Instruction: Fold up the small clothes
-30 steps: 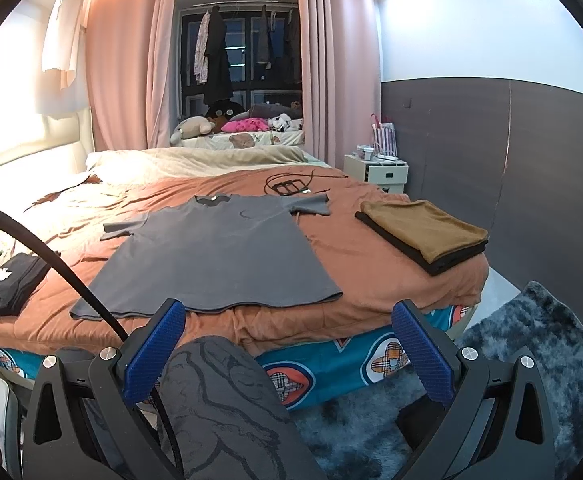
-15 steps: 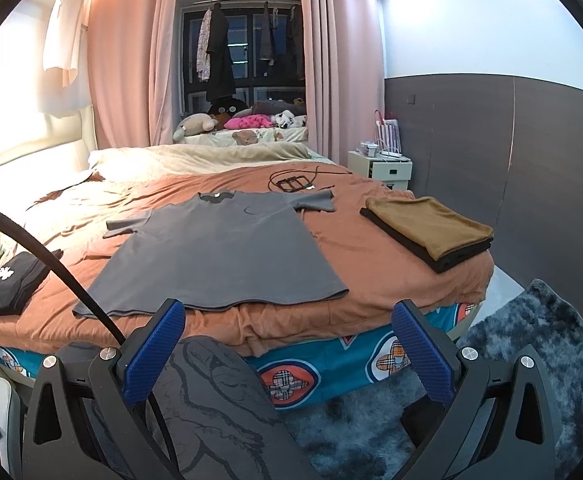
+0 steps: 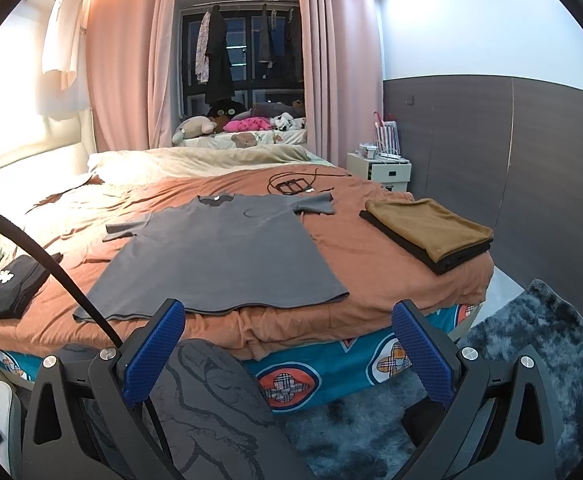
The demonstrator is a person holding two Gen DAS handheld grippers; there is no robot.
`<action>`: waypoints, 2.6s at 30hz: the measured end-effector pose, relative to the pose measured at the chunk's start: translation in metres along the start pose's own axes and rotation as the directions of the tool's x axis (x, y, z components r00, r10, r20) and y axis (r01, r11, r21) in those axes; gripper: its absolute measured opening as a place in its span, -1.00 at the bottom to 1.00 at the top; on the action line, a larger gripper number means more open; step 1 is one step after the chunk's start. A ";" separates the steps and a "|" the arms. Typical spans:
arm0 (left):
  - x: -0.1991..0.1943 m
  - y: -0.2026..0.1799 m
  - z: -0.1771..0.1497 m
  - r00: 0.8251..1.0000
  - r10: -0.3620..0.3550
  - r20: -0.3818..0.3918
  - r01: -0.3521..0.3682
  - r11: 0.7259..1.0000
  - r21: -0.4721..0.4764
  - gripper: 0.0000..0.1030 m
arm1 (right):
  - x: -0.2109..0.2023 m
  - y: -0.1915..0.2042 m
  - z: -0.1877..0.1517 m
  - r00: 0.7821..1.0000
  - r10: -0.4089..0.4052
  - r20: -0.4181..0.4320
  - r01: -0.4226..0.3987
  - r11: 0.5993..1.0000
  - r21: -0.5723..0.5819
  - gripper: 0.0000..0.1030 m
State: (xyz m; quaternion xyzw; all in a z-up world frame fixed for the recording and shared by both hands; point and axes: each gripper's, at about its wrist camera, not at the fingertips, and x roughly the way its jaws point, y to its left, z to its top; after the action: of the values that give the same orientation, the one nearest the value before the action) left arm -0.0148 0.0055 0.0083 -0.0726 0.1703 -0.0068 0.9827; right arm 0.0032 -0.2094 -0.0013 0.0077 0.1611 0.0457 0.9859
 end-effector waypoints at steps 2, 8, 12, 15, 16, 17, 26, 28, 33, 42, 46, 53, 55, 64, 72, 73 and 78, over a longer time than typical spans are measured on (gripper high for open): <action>-0.002 0.000 0.001 1.000 0.000 0.006 0.000 1.000 -0.008 0.99 | 0.001 0.002 0.000 1.000 0.000 -0.002 0.000 1.000 -0.006 1.00; -0.006 0.003 0.000 1.000 0.000 0.010 0.001 1.000 -0.016 0.99 | 0.002 0.000 0.000 1.000 0.000 -0.005 0.000 1.000 -0.002 1.00; -0.007 0.004 0.000 1.000 -0.002 0.013 0.003 1.000 -0.016 0.99 | 0.002 -0.001 0.001 1.000 0.000 -0.004 0.000 1.000 0.000 1.00; -0.007 0.004 0.000 1.000 -0.002 0.012 0.002 1.000 -0.016 0.99 | 0.002 0.000 0.002 1.000 -0.002 -0.001 0.002 1.000 -0.002 1.00; -0.007 0.004 -0.001 1.000 -0.002 0.013 0.002 1.000 -0.017 0.99 | 0.002 0.001 0.001 1.000 -0.002 -0.001 0.002 1.000 -0.001 1.00; -0.007 0.004 -0.001 1.000 -0.002 0.014 0.003 1.000 -0.018 0.99 | 0.003 0.001 0.002 1.000 -0.001 -0.001 0.001 1.000 0.000 1.00; 0.001 0.009 0.005 1.000 0.004 0.007 -0.004 1.000 -0.027 0.99 | 0.021 0.005 0.007 1.000 0.006 -0.012 -0.006 1.000 0.008 1.00; 0.007 0.011 0.008 1.000 0.007 -0.002 -0.007 1.000 -0.028 0.99 | 0.026 0.006 0.008 1.000 0.007 -0.015 -0.007 1.000 0.008 1.00; 0.025 0.020 0.014 1.000 0.015 -0.019 -0.016 0.999 -0.029 0.99 | 0.046 0.009 0.016 0.999 0.011 -0.032 -0.011 1.000 0.012 1.00; 0.073 0.047 0.029 0.997 0.040 -0.060 -0.042 0.999 -0.033 0.99 | 0.090 0.018 0.038 0.997 0.043 -0.062 -0.042 0.999 0.014 1.00; 0.096 0.060 0.039 0.995 0.050 -0.085 -0.053 0.998 -0.036 0.99 | 0.107 0.019 0.047 0.995 0.056 -0.080 -0.054 0.998 0.022 1.00; 0.125 0.079 0.055 0.993 0.064 -0.100 -0.070 0.996 -0.056 0.99 | 0.133 0.020 0.073 0.993 0.074 -0.089 -0.073 0.997 0.015 1.00; 0.131 0.087 0.060 0.993 0.065 -0.101 -0.072 0.995 -0.070 0.99 | 0.138 0.021 0.079 0.994 0.078 -0.083 -0.078 0.997 0.008 1.00; 0.164 0.113 0.080 0.989 0.097 -0.110 -0.104 0.993 -0.057 0.99 | 0.174 0.027 0.097 0.988 0.118 -0.096 -0.122 0.992 -0.041 1.00; 0.209 0.155 0.096 0.976 0.133 -0.171 -0.148 0.986 -0.078 0.86 | 0.215 0.034 0.113 0.982 0.159 -0.106 -0.167 0.984 -0.068 1.00; 0.215 0.161 0.099 0.974 0.140 -0.178 -0.157 0.984 -0.083 0.83 | 0.221 0.035 0.115 0.980 0.169 -0.107 -0.177 0.982 -0.069 1.00; 0.242 0.189 0.110 0.964 0.160 -0.211 -0.184 0.978 -0.099 0.68 | 0.259 0.043 0.131 0.968 0.216 -0.126 -0.227 0.970 -0.082 1.00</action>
State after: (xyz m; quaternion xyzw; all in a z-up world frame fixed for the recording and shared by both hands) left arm 0.2480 0.1992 0.0026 -0.1143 0.2750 0.0811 0.9512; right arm 0.2854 -0.1424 0.0427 -0.0243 0.2140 0.1637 0.9627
